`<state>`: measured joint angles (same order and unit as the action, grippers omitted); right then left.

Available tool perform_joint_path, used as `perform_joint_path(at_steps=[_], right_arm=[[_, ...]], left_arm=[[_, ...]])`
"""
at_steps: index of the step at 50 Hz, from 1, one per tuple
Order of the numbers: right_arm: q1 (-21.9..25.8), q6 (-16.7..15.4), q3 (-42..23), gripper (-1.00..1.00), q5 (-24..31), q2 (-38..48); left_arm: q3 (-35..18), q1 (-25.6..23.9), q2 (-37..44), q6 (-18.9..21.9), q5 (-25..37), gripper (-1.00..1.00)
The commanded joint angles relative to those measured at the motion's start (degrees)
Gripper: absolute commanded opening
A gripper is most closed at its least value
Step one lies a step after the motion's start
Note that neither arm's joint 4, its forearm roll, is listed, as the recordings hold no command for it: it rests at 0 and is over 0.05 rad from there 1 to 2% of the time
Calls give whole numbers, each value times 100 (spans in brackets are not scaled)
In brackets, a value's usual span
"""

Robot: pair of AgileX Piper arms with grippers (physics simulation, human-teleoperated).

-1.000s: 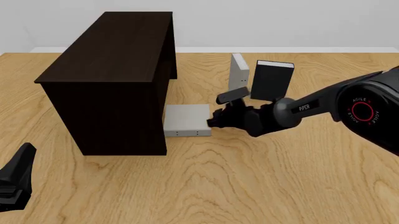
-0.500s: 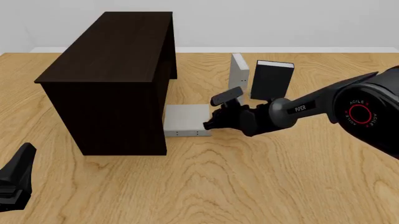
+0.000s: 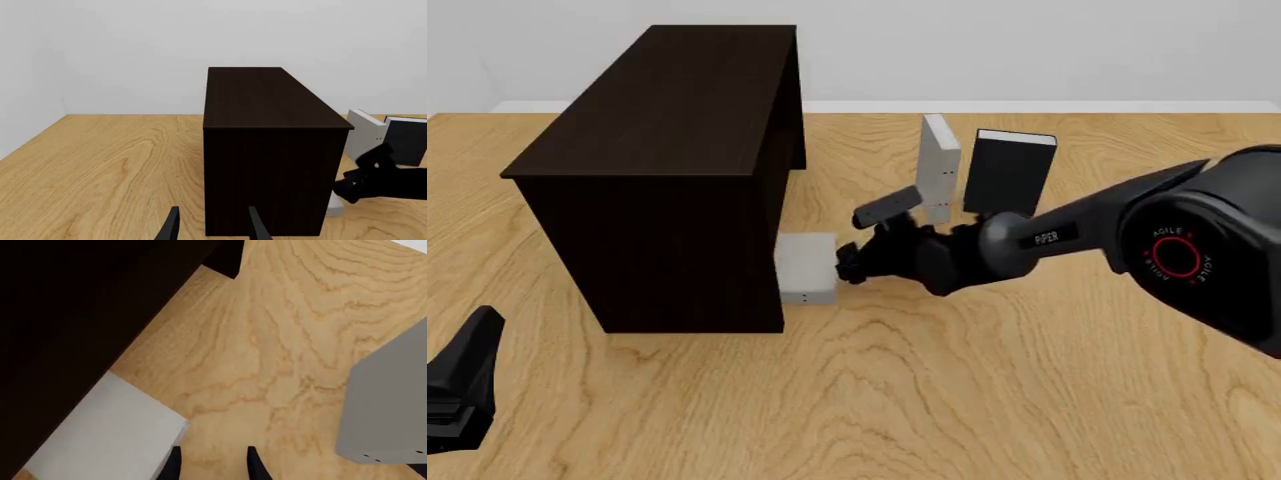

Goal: Pick up the book on the right and place it under the cabinet shelf.

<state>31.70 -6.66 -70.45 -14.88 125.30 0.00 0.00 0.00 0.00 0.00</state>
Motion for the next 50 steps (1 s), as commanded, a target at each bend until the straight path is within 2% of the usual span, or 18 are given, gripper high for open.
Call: perform_joint_path(at_steps=[1, 50], right_arm=[[262, 1105, -126, 100, -13, -8], [540, 1303, -262, 100, 68, 0]], left_arm=[[0, 0, 0, 0, 0, 100], [0, 0, 0, 0, 0, 100]])
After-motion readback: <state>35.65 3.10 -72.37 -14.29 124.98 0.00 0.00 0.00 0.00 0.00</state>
